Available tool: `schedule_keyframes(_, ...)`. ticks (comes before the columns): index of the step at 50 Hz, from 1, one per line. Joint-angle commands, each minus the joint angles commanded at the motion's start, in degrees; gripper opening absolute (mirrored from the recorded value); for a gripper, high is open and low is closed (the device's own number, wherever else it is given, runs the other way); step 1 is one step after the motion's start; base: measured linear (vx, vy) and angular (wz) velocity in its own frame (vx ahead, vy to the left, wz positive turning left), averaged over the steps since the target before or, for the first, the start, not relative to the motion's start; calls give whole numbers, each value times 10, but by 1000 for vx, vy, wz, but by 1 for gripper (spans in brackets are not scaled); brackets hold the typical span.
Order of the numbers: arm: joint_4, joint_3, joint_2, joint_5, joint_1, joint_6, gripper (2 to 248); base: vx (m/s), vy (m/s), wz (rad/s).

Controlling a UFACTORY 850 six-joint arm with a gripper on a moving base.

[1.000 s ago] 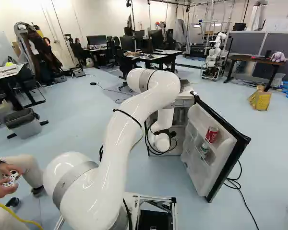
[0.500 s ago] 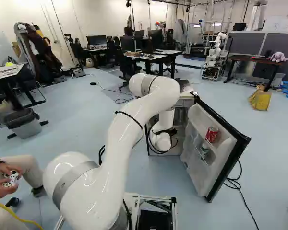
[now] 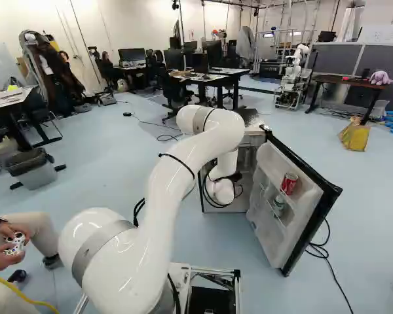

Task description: Grab a drink from the fridge

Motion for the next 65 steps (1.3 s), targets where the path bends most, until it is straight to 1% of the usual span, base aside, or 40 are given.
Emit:
schedule_keyframes(17, 0, -3, -1, 0, 1, 0, 247, 0, 0, 0)
schedule_keyframes(18, 0, -3, -1, 0, 1, 0, 238, 0, 0, 0)
schedule_keyframes(22, 0, -3, -1, 0, 1, 0, 238, 0, 0, 0)
schedule_keyframes(23, 0, -3, -1, 0, 1, 0, 225, 0, 0, 0)
schedule_keyframes(27, 0, -3, -1, 0, 1, 0, 225, 0, 0, 0)
schedule_keyframes(28, 0, -3, -1, 0, 1, 0, 213, 0, 0, 0)
schedule_keyframes(48, 0, -3, -1, 0, 1, 0, 210, 0, 0, 0)
schedule_keyframes(49, 0, -3, -1, 0, 1, 0, 197, 0, 0, 0)
schedule_keyframes(54, 0, -3, -1, 0, 1, 0, 197, 0, 0, 0)
schedule_keyframes(55, 0, -3, -1, 0, 1, 0, 184, 0, 0, 0)
schedule_keyframes(59, 0, -3, -1, 0, 1, 0, 184, 0, 0, 0)
schedule_keyframes(60, 0, -3, -1, 0, 1, 0, 173, 0, 0, 0)
schedule_keyframes(64, 0, -3, -1, 0, 1, 0, 173, 0, 0, 0)
schedule_keyframes(65, 0, -3, -1, 0, 1, 0, 169, 0, 0, 0)
